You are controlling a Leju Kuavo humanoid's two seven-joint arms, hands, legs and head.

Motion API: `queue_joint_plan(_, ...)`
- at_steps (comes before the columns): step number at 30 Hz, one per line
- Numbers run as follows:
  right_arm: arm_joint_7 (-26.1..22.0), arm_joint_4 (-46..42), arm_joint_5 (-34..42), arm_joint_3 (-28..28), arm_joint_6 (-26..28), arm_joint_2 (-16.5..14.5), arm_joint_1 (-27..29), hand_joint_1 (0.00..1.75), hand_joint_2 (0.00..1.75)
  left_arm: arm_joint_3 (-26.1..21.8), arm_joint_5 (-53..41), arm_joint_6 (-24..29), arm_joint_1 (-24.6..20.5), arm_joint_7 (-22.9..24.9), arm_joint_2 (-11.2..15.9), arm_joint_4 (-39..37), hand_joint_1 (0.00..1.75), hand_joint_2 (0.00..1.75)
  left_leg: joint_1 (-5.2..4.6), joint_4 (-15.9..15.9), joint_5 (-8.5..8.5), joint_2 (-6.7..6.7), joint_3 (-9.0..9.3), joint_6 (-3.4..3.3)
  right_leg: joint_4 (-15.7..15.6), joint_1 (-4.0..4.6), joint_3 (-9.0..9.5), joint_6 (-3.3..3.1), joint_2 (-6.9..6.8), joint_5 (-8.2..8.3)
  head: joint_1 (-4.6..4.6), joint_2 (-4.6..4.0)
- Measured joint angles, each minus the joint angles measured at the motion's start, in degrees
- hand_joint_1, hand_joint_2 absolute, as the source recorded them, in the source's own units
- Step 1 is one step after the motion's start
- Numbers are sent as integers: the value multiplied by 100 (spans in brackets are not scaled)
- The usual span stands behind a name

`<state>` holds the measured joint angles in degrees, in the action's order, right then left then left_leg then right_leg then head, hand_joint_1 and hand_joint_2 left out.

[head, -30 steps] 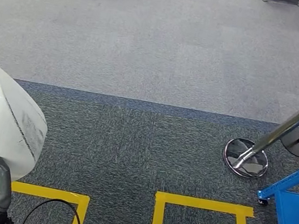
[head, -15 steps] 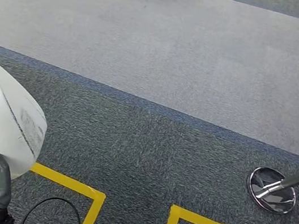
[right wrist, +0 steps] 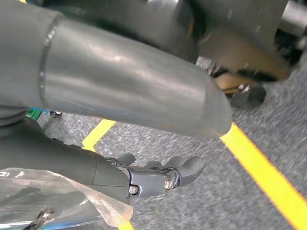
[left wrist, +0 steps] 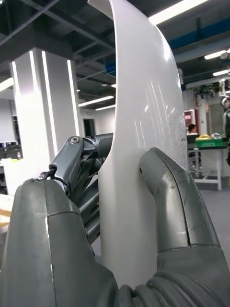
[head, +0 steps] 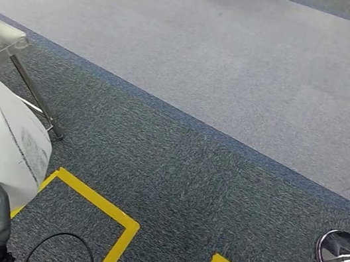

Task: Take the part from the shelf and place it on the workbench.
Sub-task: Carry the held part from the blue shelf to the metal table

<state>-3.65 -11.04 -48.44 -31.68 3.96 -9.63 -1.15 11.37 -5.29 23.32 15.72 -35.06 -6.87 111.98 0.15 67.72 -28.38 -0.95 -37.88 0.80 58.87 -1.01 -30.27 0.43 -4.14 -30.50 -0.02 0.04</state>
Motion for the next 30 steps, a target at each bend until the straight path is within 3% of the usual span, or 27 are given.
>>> queue_joint_plan(1, 0, 0, 0, 1, 0, -3, -3, 0, 0, 0, 1, 0, -4, 1, 0, 1, 175, 175, -35, -377, 130, -132, 192, -39, 2, 14, 28, 20, -65, -25, -1, 0)
queue_joint_plan(3, 0, 0, 0, 1, 0, -8, -10, 0, 0, 1, 0, 0, -12, -1, 0, 1, 175, 175, -103, -781, 193, -314, 388, -115, -5, 31, 64, 76, -189, -64, -2, 0)
queue_joint_plan(5, 0, 0, 0, 2, 0, -11, -36, 0, 0, -3, -1, 1, -1, -3, 1, 3, 175, 175, -128, -838, 171, -234, 398, -176, -34, 35, 112, 138, -318, -85, -3, 0)
queue_joint_plan(6, -1, 0, 0, 3, -1, -13, -54, 0, 0, -5, 0, 1, 8, -3, -1, 5, 175, 175, -117, -879, 188, -167, 417, -206, -26, 31, 126, 167, -287, -110, 6, 0)
queue_joint_plan(8, -3, 0, 0, 3, -1, -16, -70, 0, 0, -4, 0, 3, -1, -3, -7, 11, 175, 175, -73, -959, 227, -37, 466, -272, 251, 13, 6, 213, 20, -287, 30, 0)
queue_joint_plan(10, -3, 0, 0, 3, -1, -16, -63, 0, 0, 2, 0, 3, -13, -2, -15, 14, 175, 175, -46, -980, 235, 91, 474, -311, 978, -5, -382, 241, 347, -613, 55, 0)
queue_joint_plan(11, -1, 0, 0, 3, -1, -16, -53, 0, 0, 4, 1, 3, -11, -2, -17, 14, 175, 175, -42, -978, 231, 166, 474, -319, 1344, -7, -595, 256, 395, -729, 60, 0)
queue_joint_plan(12, 1, 0, 0, 3, -1, -16, -39, 0, 0, 5, 1, 3, -8, -2, -17, 14, 175, 175, -40, -976, 228, 244, 478, -321, 1557, -9, -744, 268, 407, -742, 60, 0)
queue_joint_plan(13, 2, 0, 0, 3, -1, -15, -27, 0, 0, 5, 2, 3, -6, -2, -17, 14, 175, 175, -35, -971, 223, 333, 485, -317, 1551, -12, -794, 277, 411, -630, 60, 0)
queue_joint_plan(14, 2, 0, 0, 3, -1, -12, -17, 0, 0, 5, 2, 4, -5, -2, -17, 14, 175, 175, -25, -961, 214, 422, 496, -303, 1313, -19, -730, 284, 433, -413, 61, 0)
queue_joint_plan(16, 1, 2, 0, 3, 1, -7, -9, 0, 0, 6, 2, 4, -6, -2, -19, 14, 175, 175, -10, -910, 174, 580, 498, -243, 543, -55, -441, 301, 661, 23, 65, 0)
queue_joint_plan(18, 1, 7, 0, 3, -2, -5, -8, 0, 0, 6, 2, 3, -7, -2, -19, 14, 175, 175, -5, -848, 146, 715, 452, -172, 100, -82, -234, 276, 888, 143, 66, 0)
queue_joint_plan(19, 3, 9, 0, 3, -3, -4, -8, 0, 0, 5, 1, 4, -3, -1, -17, 14, 175, 175, 0, -832, 151, 779, 427, -140, 67, -75, -201, 247, 907, 111, 65, 0)
queue_joint_plan(21, 6, 9, 0, 3, -3, -8, -14, 0, 0, 2, 0, 4, 9, -1, -13, 15, 175, 175, 15, -818, 157, 846, 398, -87, 43, -69, -158, 171, 771, 115, 64, 0)
queue_joint_plan(23, 3, 9, 0, 3, -4, -13, -15, 0, 0, 1, 0, 4, 1, -1, -9, 17, 175, 175, 1, -584, 21, 605, 295, -38, 14, -76, -115, 95, 614, 112, 32, 0)
queue_joint_plan(25, 0, 9, 0, 3, -5, -13, -5, 0, 0, 2, 0, 3, -14, -2, -7, 19, 175, 175, 0, 81, -302, 267, -21, 3, 4, -59, -84, 42, 444, 86, -1, 0)
queue_joint_plan(27, 0, 9, 0, 2, -5, -12, 10, 0, 0, 1, 0, 2, -8, -1, -4, 18, 175, 175, 18, 722, -508, 163, -350, 24, 5, -41, -60, 25, 269, 54, 2, 0)
queue_joint_plan(28, 0, 9, 0, 1, -4, -11, 13, 0, 0, -1, 0, 3, -3, -1, -2, 18, 175, 175, 23, 783, -456, 150, -390, 22, 6, -37, -43, 25, 192, 36, 1, 0)
queue_joint_plan(30, 0, 9, 0, 2, -4, -12, 5, 0, 0, -2, 0, 3, 1, 0, 1, 18, 175, 175, 19, 260, -70, 95, -145, -14, 5, -30, 16, 40, 67, -6, 1, 0)
